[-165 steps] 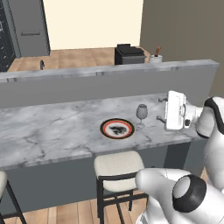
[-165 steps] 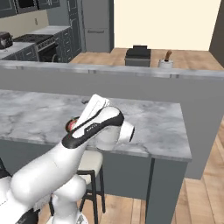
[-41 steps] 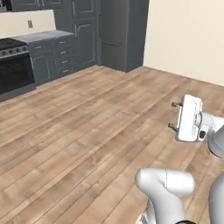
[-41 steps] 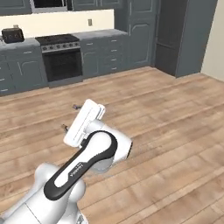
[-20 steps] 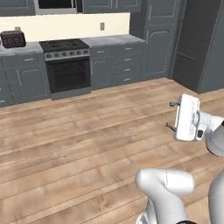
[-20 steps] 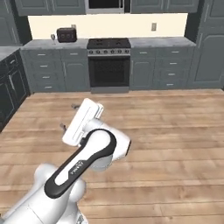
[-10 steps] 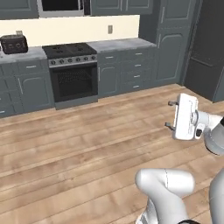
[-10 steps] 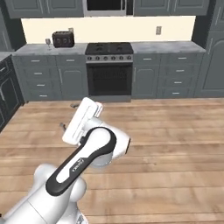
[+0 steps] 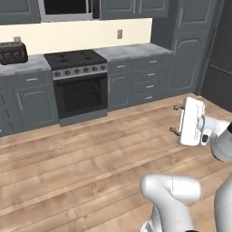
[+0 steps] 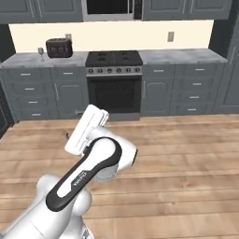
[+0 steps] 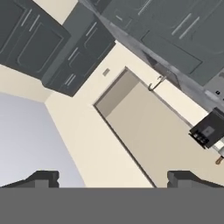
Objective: Retrieve the wine glasses from the counter and place one next to each plate.
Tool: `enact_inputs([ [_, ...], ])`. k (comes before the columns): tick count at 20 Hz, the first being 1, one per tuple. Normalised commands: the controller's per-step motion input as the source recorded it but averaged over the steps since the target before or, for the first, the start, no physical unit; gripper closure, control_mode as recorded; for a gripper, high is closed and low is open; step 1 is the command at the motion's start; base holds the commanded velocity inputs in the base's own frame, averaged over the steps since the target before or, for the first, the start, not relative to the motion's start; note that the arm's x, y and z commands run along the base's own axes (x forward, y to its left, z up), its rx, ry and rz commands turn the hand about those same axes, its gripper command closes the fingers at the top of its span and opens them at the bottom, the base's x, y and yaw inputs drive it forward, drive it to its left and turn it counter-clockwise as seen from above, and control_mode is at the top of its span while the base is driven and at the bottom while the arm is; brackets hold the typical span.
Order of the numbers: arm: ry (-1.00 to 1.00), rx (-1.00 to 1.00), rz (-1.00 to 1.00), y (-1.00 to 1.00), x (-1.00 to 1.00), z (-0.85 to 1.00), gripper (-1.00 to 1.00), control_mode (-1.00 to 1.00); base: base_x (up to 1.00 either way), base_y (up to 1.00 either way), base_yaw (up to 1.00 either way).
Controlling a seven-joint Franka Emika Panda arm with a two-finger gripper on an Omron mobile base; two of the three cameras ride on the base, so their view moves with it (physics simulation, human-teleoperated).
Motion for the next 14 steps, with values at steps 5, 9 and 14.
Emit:
enact_inputs([
  [5,0.0,0.0,0.0,0.0,0.0,0.0,-1.0,1.0,1.0,1.0,-0.08],
  [9,0.0,0.0,0.0,0.0,0.0,0.0,-1.0,1.0,1.0,1.0,-0.04],
  [14,0.0,0.0,0.0,0.0,0.0,0.0,-1.0,1.0,1.0,0.63,0.0],
])
